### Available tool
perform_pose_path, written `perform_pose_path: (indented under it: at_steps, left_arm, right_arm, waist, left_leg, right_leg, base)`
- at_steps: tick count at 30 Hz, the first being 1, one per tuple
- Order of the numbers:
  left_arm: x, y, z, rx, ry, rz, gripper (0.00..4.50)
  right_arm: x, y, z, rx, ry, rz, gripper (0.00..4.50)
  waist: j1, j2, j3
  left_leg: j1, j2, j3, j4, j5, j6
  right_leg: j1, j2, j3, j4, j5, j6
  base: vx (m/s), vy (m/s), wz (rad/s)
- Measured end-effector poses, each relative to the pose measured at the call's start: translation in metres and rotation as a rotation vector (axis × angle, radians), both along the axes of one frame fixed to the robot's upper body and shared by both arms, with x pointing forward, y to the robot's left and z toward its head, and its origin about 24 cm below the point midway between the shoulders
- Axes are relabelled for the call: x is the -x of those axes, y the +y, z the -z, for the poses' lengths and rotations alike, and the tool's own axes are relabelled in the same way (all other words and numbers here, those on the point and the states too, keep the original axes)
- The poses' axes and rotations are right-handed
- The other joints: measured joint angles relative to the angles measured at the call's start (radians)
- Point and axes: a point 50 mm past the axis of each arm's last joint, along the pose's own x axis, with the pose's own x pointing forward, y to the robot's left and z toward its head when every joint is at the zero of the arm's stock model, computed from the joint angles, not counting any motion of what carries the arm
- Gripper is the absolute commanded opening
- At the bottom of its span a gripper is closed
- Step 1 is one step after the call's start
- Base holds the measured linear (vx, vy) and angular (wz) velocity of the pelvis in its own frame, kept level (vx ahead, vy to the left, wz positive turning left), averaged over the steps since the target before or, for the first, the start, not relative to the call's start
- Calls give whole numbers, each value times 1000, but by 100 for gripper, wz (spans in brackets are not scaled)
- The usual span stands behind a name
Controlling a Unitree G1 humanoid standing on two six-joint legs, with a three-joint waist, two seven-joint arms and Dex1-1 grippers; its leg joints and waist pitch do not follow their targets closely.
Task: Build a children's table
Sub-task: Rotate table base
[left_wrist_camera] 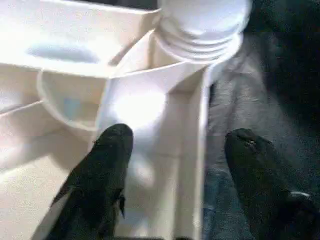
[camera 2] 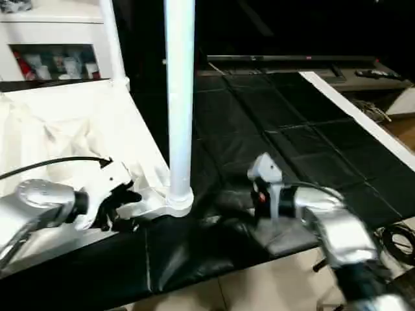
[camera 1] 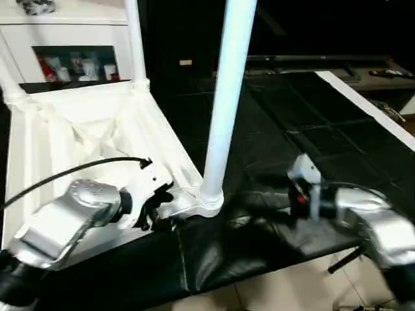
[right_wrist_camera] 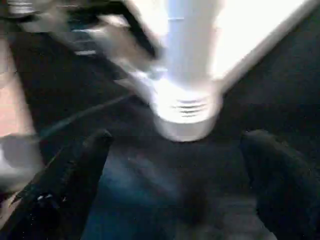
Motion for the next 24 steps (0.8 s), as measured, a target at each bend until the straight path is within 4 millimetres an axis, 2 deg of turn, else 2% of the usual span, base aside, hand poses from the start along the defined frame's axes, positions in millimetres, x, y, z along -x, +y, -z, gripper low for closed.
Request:
perform_pose_path:
  at_steps: [8, 11, 12, 16, 18, 21, 23, 24]
  left_arm:
    - [-1, 0, 5, -8, 11, -15, 254]
    - [0, 0, 5, -2, 19, -3, 234]
    - [0, 0, 5, -1, 22, -1, 210]
    - [1, -3, 7, 2, 35, 15, 195]
    - [2, -4, 8, -2, 32, 33, 165]
    - [3, -7, 9, -7, 15, 77, 155]
    - [3, -8, 10, -20, 7, 105, 123]
    - [3, -8, 12, -26, 1, 118, 123]
  right_arm:
    - [4, 3, -3, -10, 29, -36, 450]
    - [5, 6, -5, -15, 28, -47, 450]
    - [5, 6, -4, -15, 32, -47, 450]
    - [5, 4, -4, -7, 36, -43, 450]
    - [6, 4, -4, -7, 37, -44, 450]
    - [7, 4, -3, -7, 44, -43, 450]
    - [9, 3, 1, -6, 62, -38, 450]
    - [10, 3, 2, -5, 68, -38, 450]
  waist:
    - [12, 0, 0]
    - [13, 0, 0]
    - [13, -1, 0]
    - [13, -1, 0]
    - [13, -1, 0]
    - [13, -1, 0]
    - [13, -1, 0]
    - [13, 0, 0]
  left_leg:
    - [0, 0, 0, 0, 0, 0]
    - [0, 0, -1, 0, 0, 0]
    - [0, 0, -1, 0, 0, 0]
    - [0, 0, -1, 0, 0, 0]
    - [0, 0, -1, 0, 0, 0]
    - [0, 0, -1, 0, 0, 0]
    - [0, 0, -1, 0, 0, 0]
    - [0, 0, -1, 0, 0, 1]
  right_leg:
    - [0, 0, 0, -1, 0, 0]
    - [0, 0, -1, -1, 0, 0]
    - [0, 0, -1, -1, 0, 0]
    - [0, 0, -1, -1, 0, 0]
    - [0, 0, -1, -1, 0, 0]
    - [0, 0, -1, -2, 0, 0]
    - [0, 0, -1, -2, 0, 0]
    - [0, 0, -1, -3, 0, 0]
  base:
    - [0, 0, 0]
    - [0, 0, 0]
    - [0, 0, 0]
    - [0, 0, 0]
    - [0, 0, 0]
    - [0, 0, 0]
    - [0, 0, 0]
    - [0, 0, 0]
